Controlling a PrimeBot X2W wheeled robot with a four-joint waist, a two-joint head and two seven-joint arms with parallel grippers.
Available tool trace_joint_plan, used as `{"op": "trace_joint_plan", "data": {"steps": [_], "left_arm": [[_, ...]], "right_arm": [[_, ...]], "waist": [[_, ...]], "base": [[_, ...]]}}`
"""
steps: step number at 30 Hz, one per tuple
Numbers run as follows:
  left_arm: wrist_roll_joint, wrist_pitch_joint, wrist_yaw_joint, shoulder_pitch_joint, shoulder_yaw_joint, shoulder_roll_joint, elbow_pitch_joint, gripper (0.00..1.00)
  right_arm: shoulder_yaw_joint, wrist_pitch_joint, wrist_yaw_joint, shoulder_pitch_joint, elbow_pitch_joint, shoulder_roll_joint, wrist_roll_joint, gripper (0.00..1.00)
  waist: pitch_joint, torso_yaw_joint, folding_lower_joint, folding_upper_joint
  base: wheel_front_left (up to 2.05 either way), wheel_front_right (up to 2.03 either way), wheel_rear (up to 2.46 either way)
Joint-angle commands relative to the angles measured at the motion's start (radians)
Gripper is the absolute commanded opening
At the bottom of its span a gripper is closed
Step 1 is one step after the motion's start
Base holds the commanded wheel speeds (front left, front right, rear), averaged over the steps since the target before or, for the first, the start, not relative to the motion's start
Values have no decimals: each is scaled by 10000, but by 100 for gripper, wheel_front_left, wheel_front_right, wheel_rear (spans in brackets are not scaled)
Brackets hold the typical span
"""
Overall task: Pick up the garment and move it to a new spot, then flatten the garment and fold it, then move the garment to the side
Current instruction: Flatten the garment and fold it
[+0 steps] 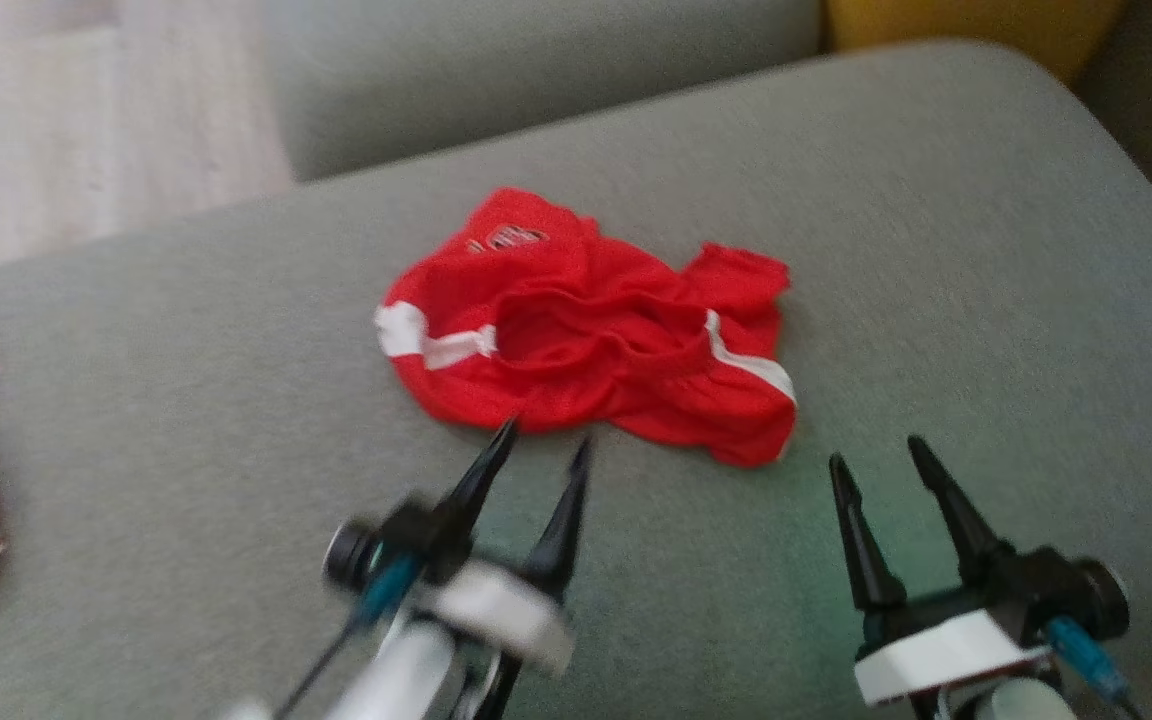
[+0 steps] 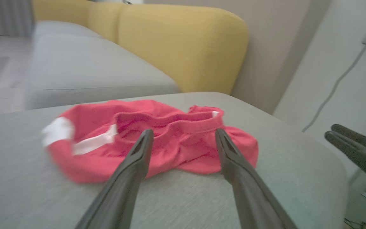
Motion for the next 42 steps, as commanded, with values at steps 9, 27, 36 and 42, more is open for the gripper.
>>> {"op": "trace_joint_plan", "data": {"steps": [9,27,36,42], "left_arm": [[-1880,2880,244,-5102,-2617,-28,1948,100],[-3993,2340,141,-7050,-4335,-28,3508,0],[-5712,1839,-310,-9177,-4039,-28,1823,0],[-6706,2295,-442,-9460,-3206,415,1191,0]], "right_arm": [[483,-57,77,-1261,-498,-45,342,100],[559,-57,77,-1243,-376,-45,726,100],[637,-57,77,-750,-276,-45,667,100],[566,-57,77,-418,-278,-45,536,100]], "waist": [[1808,-1812,-1,0],[1684,-2495,-1,0],[499,-1821,-1,0],[-40,-1053,-1,0]], "base": [[0,0,0],[0,0,0],[0,0,0],[0,0,0]]}}
